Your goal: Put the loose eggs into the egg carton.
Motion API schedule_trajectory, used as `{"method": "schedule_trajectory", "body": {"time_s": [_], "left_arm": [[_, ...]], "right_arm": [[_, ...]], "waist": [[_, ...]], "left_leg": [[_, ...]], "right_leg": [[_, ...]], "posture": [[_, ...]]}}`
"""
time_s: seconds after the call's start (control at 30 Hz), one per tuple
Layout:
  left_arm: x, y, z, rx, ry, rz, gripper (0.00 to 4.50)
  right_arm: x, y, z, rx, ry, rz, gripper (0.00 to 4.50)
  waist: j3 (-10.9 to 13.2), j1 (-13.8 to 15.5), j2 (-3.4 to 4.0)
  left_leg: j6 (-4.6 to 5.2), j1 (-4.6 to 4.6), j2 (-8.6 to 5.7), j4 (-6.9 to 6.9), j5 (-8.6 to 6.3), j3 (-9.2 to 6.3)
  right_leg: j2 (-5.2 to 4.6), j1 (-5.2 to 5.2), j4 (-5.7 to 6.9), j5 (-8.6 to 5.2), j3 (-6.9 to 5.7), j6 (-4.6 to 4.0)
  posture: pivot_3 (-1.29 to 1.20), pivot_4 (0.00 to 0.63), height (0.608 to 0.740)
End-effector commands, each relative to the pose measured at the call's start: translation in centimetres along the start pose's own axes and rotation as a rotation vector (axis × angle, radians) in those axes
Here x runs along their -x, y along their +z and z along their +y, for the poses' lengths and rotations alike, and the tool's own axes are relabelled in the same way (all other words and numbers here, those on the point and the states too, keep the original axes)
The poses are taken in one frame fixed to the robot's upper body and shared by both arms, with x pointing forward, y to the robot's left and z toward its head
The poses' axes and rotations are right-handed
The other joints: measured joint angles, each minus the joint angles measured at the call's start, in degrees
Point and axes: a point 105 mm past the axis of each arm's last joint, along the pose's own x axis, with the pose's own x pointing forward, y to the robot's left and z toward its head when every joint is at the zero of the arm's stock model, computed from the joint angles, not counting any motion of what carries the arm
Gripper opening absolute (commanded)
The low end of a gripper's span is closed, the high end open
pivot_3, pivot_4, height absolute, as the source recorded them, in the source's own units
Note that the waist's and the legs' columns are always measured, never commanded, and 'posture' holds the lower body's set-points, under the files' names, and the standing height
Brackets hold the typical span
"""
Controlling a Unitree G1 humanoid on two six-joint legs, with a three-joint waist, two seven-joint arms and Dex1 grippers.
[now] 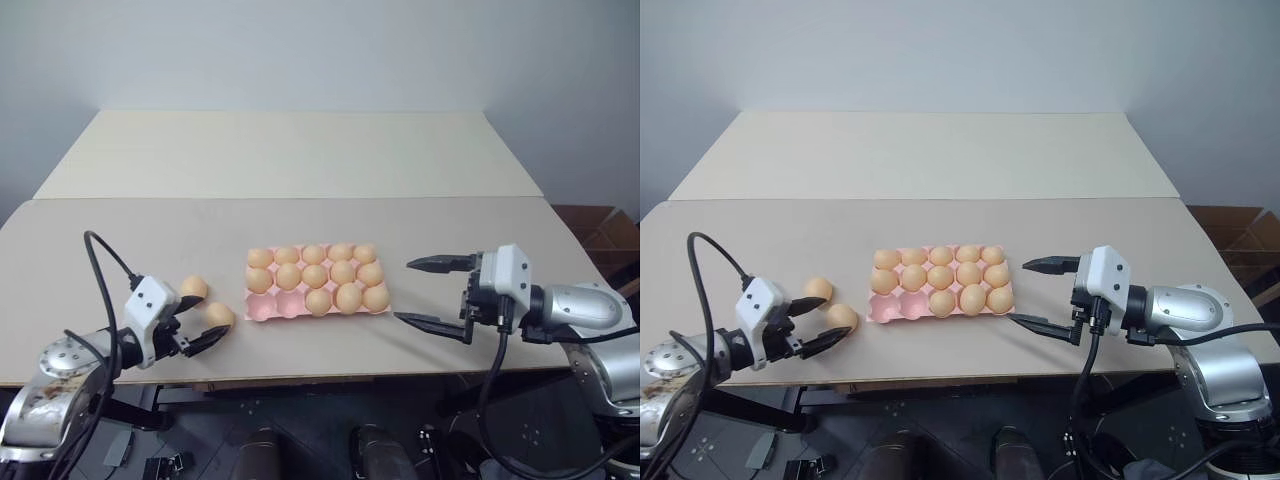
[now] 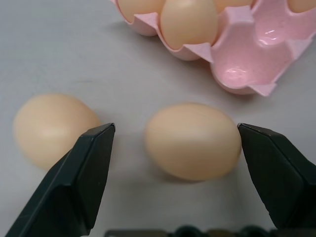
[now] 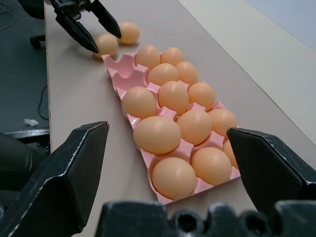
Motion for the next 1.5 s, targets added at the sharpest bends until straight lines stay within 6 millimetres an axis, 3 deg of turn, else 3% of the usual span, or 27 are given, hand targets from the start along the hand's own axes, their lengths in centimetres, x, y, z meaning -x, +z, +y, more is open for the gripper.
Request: {"method": "schedule_trajectory", "body": {"time_s": [0.03, 0.23, 0.4, 0.6, 0.83, 0.97, 1.27, 1.47, 1.5], "left_arm": [[-0.9, 0.0, 0.1, -0.01, 0.002, 0.0, 4.29], [-1.9, 0.0, 0.3, 0.003, 0.002, 0.005, 4.29], [-2.0, 0.4, 0.6, 0.0, 0.007, -0.009, 2.77], [-1.0, 1.2, 0.6, -0.039, 0.011, -0.038, 2.77], [-0.5, 5.9, -1.5, -0.115, -0.105, -0.238, 2.77], [-1.9, 7.5, -3.0, -0.151, -0.191, -0.28, 2.77], [-5.8, 8.2, -5.7, -0.163, -0.359, -0.266, 2.77], [-5.9, 8.0, -5.7, -0.154, -0.38, -0.252, 4.46], [-5.8, 8.2, -5.6, -0.155, -0.378, -0.26, 4.49]], "right_arm": [[0.0, 1.3, 0.1, 0.049, -0.001, -0.04, 4.5], [0.0, 1.5, -0.1, 0.056, -0.004, -0.046, 4.5], [-0.1, 1.5, -0.1, 0.059, -0.013, -0.047, 4.5], [-0.2, 1.5, -0.2, 0.06, -0.024, -0.051, 4.5], [-0.5, 1.5, 0.0, 0.06, -0.021, -0.056, 4.5], [-0.5, 1.4, 0.0, 0.061, -0.022, -0.055, 4.5], [-0.4, 1.5, 0.1, 0.065, -0.039, -0.05, 4.5], [-0.2, 1.5, 0.2, 0.058, -0.062, -0.048, 4.5], [-0.2, 1.5, 0.2, 0.057, -0.063, -0.049, 4.5]], "waist": [[0.0, 0.0, 0.0], [0.0, -0.03, 0.0], [0.0, -0.1, -0.01], [0.0, -0.14, -0.01], [0.0, 0.14, -0.01], [0.0, 0.42, -0.01], [-0.01, 0.21, -0.02], [-0.01, -0.06, -0.02], [-0.01, -0.04, -0.02]], "left_leg": [[0.0, 0.0, 0.0, 0.0, 0.0, 0.0], [0.0, 0.02, 0.0, 0.0, 0.0, 0.0], [0.0, 0.01, 0.0, 0.0, 0.0, -0.01], [0.0, 0.0, 0.0, 0.0, 0.0, 0.0], [0.0, 0.0, 0.0, 0.0, 0.0, -0.01], [0.0, 0.01, -0.05, 0.01, 0.01, -0.01], [0.01, -0.01, -0.08, 0.02, 0.01, -0.03], [0.01, -0.01, -0.07, 0.02, 0.01, -0.05], [0.01, 0.0, -0.07, 0.03, 0.01, -0.05]], "right_leg": [[0.0, 0.0, 0.0, 0.0, 0.0, 0.0], [0.0, 0.01, 0.02, 0.01, 0.0, 0.0], [0.0, 0.01, 0.02, 0.01, 0.01, 0.01], [0.0, 0.0, 0.01, 0.02, 0.01, 0.01], [-0.02, 0.01, 0.01, 0.02, 0.0, 0.02], [-0.02, 0.05, 0.0, 0.04, 0.01, 0.04], [0.02, 0.06, -0.02, 0.06, 0.03, 0.09], [0.04, 0.05, -0.01, 0.06, 0.04, 0.1], [0.03, 0.06, -0.01, 0.06, 0.04, 0.11]], "posture": [[0.0, 0.15, 0.74], [0.0, 0.15, 0.74], [0.0, 0.15, 0.74], [0.0, 0.15, 0.74], [0.0, 0.15, 0.74], [0.0, 0.15, 0.74], [0.0, 0.15, 0.74], [0.0, 0.15, 0.74], [0.0, 0.15, 0.74]]}}
